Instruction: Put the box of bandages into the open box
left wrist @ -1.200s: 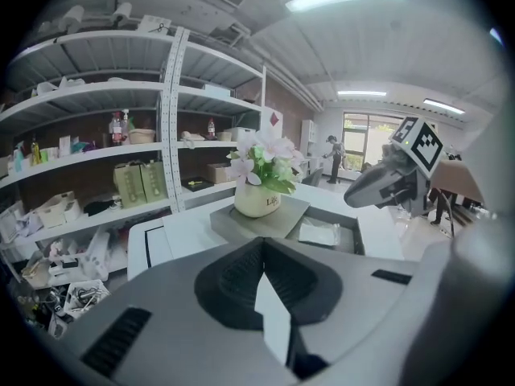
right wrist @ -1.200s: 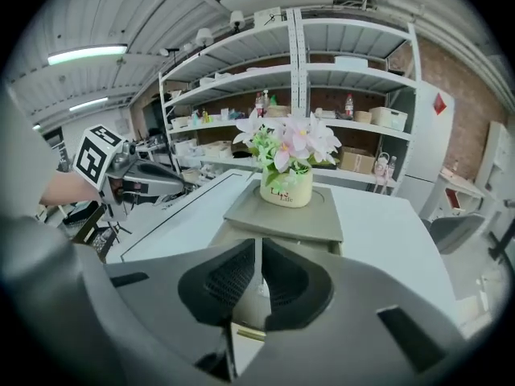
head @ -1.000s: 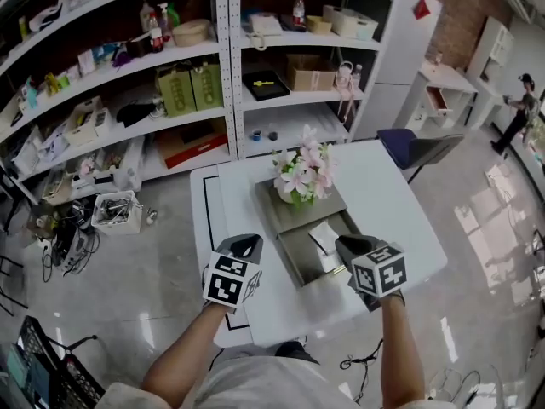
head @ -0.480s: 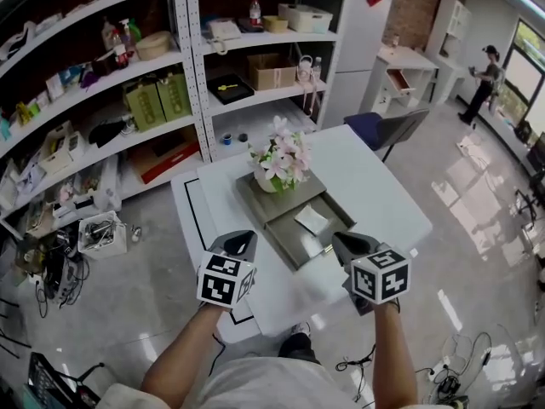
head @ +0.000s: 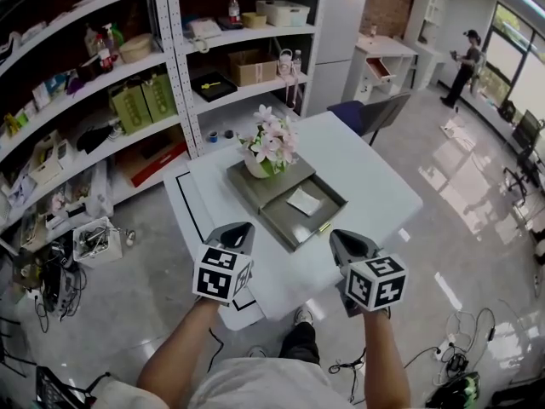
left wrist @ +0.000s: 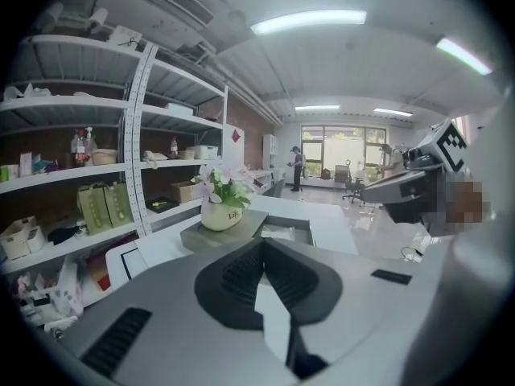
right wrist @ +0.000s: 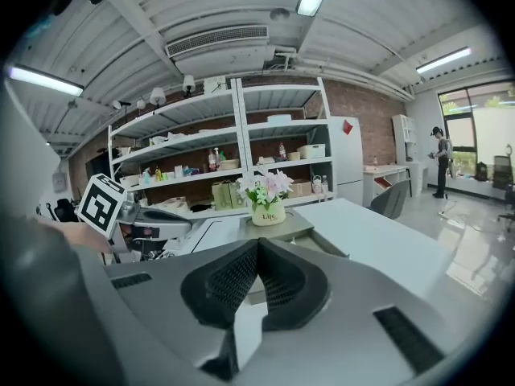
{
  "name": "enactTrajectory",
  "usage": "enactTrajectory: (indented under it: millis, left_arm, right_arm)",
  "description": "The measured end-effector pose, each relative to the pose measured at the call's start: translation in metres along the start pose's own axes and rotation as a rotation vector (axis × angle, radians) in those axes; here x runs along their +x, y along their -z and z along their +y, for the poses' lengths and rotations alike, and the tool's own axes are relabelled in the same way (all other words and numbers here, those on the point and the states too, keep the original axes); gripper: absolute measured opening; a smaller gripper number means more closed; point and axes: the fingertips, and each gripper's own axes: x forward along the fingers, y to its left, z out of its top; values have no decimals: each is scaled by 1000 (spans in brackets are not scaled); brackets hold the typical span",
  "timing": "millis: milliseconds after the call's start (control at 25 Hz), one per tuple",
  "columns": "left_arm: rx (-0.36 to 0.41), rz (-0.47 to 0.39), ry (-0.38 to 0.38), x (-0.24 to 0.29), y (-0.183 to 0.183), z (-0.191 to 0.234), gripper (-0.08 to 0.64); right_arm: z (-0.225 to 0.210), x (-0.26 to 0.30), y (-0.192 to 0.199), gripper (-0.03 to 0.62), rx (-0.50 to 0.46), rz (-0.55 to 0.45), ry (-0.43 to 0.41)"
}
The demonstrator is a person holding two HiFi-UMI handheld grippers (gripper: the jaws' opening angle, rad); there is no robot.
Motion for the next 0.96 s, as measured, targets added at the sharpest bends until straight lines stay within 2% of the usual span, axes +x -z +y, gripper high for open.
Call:
enactTrajectory:
  millis: [520,960]
  left_arm:
    - [27,-9,41,-21,4,-15,5]
    - [35,-11,64,-23,4,-26,5]
  right_arm:
    - [24,-25,2,5,-12,-49,45]
    - [24,-35,8,5,-17,-41,60]
